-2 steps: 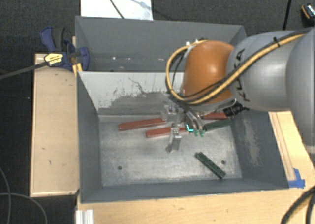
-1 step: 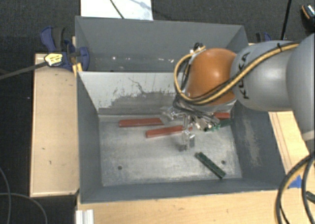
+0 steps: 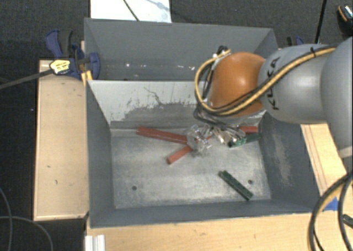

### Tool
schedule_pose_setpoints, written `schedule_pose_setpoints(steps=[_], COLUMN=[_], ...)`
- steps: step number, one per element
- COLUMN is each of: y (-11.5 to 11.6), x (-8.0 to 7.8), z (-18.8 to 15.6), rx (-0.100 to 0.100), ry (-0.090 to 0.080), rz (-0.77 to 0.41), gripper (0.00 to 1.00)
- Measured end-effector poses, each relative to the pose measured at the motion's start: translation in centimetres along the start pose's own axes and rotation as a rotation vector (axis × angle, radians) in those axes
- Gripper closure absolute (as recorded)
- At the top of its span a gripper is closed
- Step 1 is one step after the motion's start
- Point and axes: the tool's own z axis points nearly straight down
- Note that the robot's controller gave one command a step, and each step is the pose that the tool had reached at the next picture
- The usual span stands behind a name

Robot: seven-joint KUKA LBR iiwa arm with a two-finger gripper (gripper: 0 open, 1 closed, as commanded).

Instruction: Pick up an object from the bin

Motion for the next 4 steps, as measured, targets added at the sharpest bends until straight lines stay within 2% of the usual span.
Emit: schedule_pose_setpoints(steps=[1, 2, 3, 4], y=[7.6, 7.4, 6.5, 6.6], x=[-2.6, -2.5, -1.6, -1.7], z=[-4.2, -4.0, 0.4, 0.3], rx=[-0.003, -0.003, -0.004, -0.005], ry=[0.000, 0.003, 0.008, 0.006], rz=[-0.282, -0.275, -0.512, -0.507], gripper=[1.00, 0.00, 0.00, 1.00])
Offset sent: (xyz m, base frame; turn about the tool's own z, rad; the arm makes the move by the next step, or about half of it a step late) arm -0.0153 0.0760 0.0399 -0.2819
